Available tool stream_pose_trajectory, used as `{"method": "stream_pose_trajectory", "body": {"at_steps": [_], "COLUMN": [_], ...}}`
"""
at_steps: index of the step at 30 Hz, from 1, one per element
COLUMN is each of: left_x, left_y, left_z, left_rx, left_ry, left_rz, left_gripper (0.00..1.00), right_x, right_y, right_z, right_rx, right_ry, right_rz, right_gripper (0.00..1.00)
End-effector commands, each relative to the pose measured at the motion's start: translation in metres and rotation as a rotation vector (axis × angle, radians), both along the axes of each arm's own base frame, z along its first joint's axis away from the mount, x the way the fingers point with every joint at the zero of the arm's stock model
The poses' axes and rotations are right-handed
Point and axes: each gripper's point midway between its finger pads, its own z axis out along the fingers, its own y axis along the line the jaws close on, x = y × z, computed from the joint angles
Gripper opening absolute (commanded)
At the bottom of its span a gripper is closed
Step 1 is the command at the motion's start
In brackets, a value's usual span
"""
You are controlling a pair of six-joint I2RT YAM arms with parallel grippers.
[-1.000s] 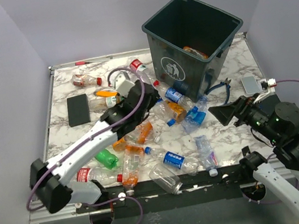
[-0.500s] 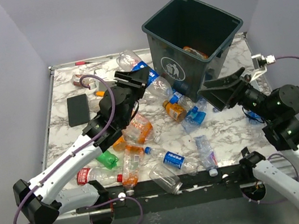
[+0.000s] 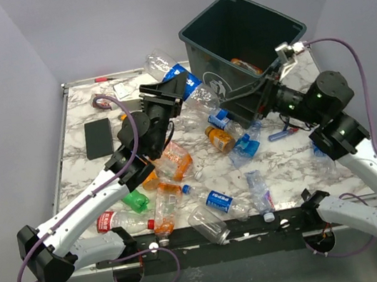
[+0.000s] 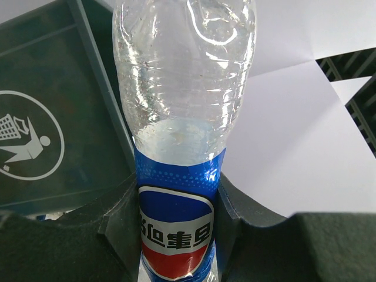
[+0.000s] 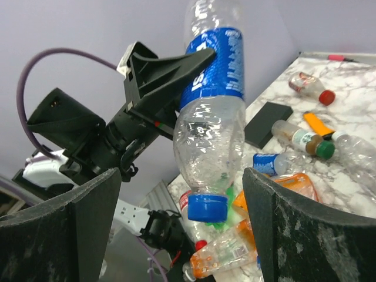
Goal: Put the plastic bottles in the bin
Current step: Pick up the plastic bottle at the center of the board, then place the plastic bottle in the trash bin.
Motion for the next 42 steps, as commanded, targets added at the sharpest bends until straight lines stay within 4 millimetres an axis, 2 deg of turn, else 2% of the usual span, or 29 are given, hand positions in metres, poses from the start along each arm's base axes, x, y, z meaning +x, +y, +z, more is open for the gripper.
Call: {"method": "stream_pose_trajectory", "body": {"at_steps": [1, 4, 9, 15, 22, 26, 28, 29, 30, 31, 32, 33, 34, 38, 40, 42], "left_x": [-0.005, -0.006, -0.008, -0.010, -0.009, -0.008, -0.008, -0.008, -0.008, -0.009, -0.010, -0.010, -0.010, -0.010, -0.013, -0.015], "left_y": [0.007, 0.015, 0.026, 0.032, 0.030, 0.030, 0.031, 0.030, 0.030, 0.029, 0.029, 0.030, 0.032, 0.056, 0.074, 0.097], "left_z": [0.018, 0.021, 0.026, 0.029, 0.026, 0.023, 0.023, 0.023, 0.023, 0.024, 0.025, 0.025, 0.025, 0.018, 0.014, 0.007], "left_rx": [-0.023, -0.018, -0.006, 0.001, 0.008, 0.014, 0.016, 0.021, 0.028, 0.047, 0.077, 0.114, 0.150, 0.344, 0.478, 0.589], "left_ry": [-0.068, -0.078, -0.094, -0.105, -0.101, -0.097, -0.098, -0.099, -0.102, -0.112, -0.122, -0.124, -0.120, -0.102, -0.138, -0.140], "left_rz": [0.010, 0.036, 0.070, 0.087, 0.085, 0.089, 0.092, 0.090, 0.089, 0.086, 0.085, 0.091, 0.101, 0.193, 0.256, 0.343], "left_gripper": [0.13, 0.13, 0.13, 0.13, 0.13, 0.13, 0.13, 0.13, 0.23, 0.45, 0.74, 0.94, 0.99, 0.99, 0.99, 0.99], "right_x": [0.002, 0.003, 0.009, 0.008, 0.001, -0.002, -0.003, -0.002, 0.000, 0.002, 0.003, 0.006, 0.009, 0.025, 0.042, 0.061], "right_y": [0.024, 0.034, 0.038, 0.042, 0.051, 0.056, 0.057, 0.057, 0.056, 0.053, 0.050, 0.046, 0.040, 0.003, -0.026, -0.060], "right_z": [-0.016, -0.023, -0.033, -0.045, -0.045, -0.046, -0.045, -0.045, -0.045, -0.043, -0.039, -0.035, -0.027, 0.017, 0.037, 0.047], "right_rx": [-0.113, -0.124, -0.138, -0.159, -0.157, -0.158, -0.159, -0.159, -0.159, -0.162, -0.169, -0.183, -0.200, -0.284, -0.334, -0.391], "right_ry": [0.027, 0.047, 0.066, 0.097, 0.103, 0.114, 0.118, 0.118, 0.120, 0.116, 0.106, 0.091, 0.073, -0.031, -0.066, -0.071], "right_rz": [0.020, 0.041, 0.036, 0.061, 0.133, 0.172, 0.182, 0.178, 0.164, 0.143, 0.121, 0.092, 0.055, -0.169, -0.349, -0.553], "right_gripper": [0.87, 0.83, 0.70, 0.71, 0.52, 0.35, 0.19, 0.06, 0.01, 0.01, 0.01, 0.01, 0.01, 0.01, 0.01, 0.01]}}
